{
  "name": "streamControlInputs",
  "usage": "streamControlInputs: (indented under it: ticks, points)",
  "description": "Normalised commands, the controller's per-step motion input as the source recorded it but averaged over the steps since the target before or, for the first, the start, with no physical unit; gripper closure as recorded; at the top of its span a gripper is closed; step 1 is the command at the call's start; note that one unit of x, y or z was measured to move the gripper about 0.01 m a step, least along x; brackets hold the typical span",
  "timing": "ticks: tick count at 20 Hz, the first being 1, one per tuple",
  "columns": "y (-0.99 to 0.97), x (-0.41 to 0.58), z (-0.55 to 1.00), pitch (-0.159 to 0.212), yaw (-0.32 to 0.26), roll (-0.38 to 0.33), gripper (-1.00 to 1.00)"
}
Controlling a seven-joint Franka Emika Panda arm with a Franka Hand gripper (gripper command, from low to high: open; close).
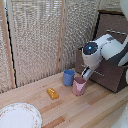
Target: Please adjust your gripper to match the height of the lower drawer handle. Progress your gripper onward until it happens to touch the drawer handle. Now, firmly take hold of it with your gripper, then steadily retract it to swing the drawer wide open.
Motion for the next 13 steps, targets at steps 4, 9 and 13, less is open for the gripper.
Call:
streamControlInputs:
  ticks: [4,9,13]
  points:
    - [0.03,0.35,0.76,-0.003,-0.123,0.072,-1.0]
    - [0.05,0.427,0.79,-0.005,-0.022,0.111,-1.0]
    - [0.26,0.163,0.5,-0.024,-0.102,0.164,-1.0]
